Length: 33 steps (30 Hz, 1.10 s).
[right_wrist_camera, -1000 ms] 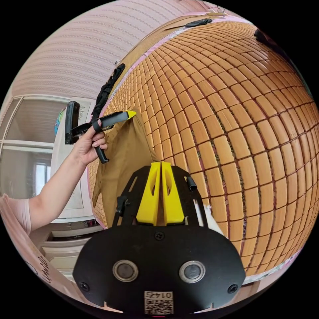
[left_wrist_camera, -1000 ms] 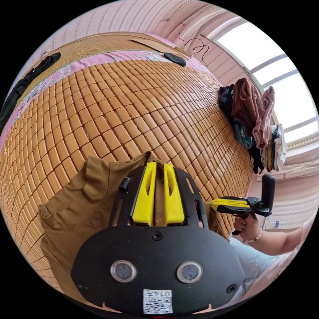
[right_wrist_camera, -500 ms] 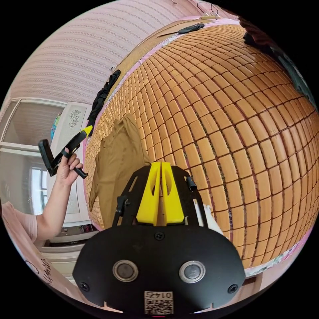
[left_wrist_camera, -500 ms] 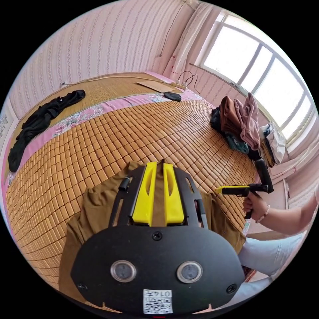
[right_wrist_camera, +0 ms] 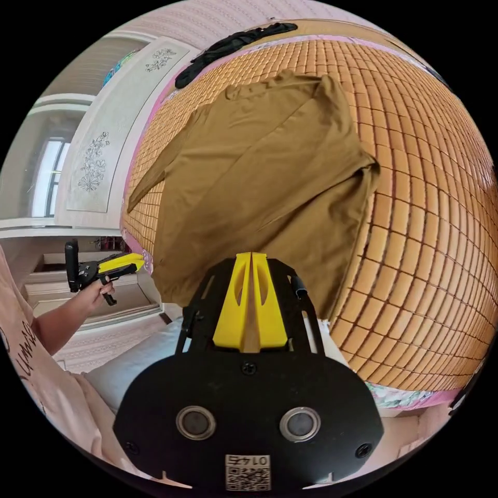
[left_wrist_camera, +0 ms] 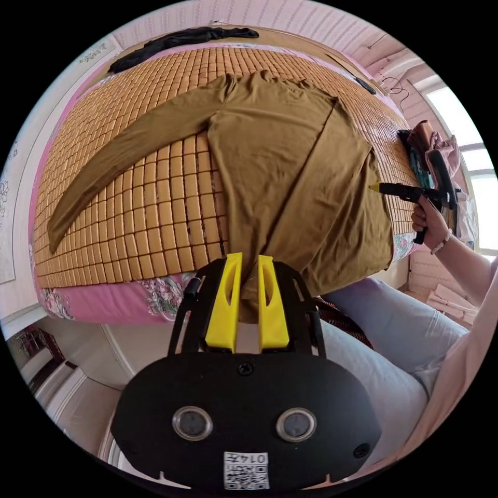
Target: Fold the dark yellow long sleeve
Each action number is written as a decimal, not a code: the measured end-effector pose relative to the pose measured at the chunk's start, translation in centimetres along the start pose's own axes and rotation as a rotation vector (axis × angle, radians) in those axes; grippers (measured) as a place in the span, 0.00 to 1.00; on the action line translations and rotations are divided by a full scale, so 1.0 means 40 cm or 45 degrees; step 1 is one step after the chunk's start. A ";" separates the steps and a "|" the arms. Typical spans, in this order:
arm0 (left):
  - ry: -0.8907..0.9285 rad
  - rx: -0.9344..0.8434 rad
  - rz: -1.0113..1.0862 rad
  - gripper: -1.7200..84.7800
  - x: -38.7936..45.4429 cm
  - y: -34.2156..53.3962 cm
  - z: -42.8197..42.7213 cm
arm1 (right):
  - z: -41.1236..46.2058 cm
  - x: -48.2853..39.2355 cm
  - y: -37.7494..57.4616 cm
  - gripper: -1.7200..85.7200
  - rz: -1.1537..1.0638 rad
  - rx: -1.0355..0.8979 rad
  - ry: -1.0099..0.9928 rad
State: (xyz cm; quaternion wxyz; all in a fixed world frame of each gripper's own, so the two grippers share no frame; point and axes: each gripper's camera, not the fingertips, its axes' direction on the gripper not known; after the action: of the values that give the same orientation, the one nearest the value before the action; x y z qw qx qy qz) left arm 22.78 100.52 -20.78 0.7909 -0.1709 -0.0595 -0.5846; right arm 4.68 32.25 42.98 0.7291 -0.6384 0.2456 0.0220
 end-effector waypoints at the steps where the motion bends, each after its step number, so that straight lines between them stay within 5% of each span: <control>1: 0.004 -0.011 -0.008 0.10 -0.003 0.015 0.004 | 0.006 -0.026 -0.008 0.02 -0.026 -0.009 -0.010; 11: 0.150 -0.016 -0.349 0.10 -0.024 0.204 0.005 | 0.089 -0.375 -0.303 0.07 -0.533 -0.094 0.495; 26: 0.147 0.119 -0.503 0.07 -0.056 0.325 -0.060 | -0.060 -0.595 -0.443 0.02 -0.583 -0.019 0.481; 33: 0.237 0.203 -0.543 0.09 -0.069 0.292 -0.092 | -0.012 -0.644 -0.524 0.02 -0.550 -0.169 0.537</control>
State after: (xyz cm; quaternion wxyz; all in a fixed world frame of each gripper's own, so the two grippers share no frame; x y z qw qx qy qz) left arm 32.56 104.78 -27.38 0.6628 -0.0369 -0.0670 -0.7449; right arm -10.86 35.20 72.20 0.6067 -0.7125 0.2480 -0.2504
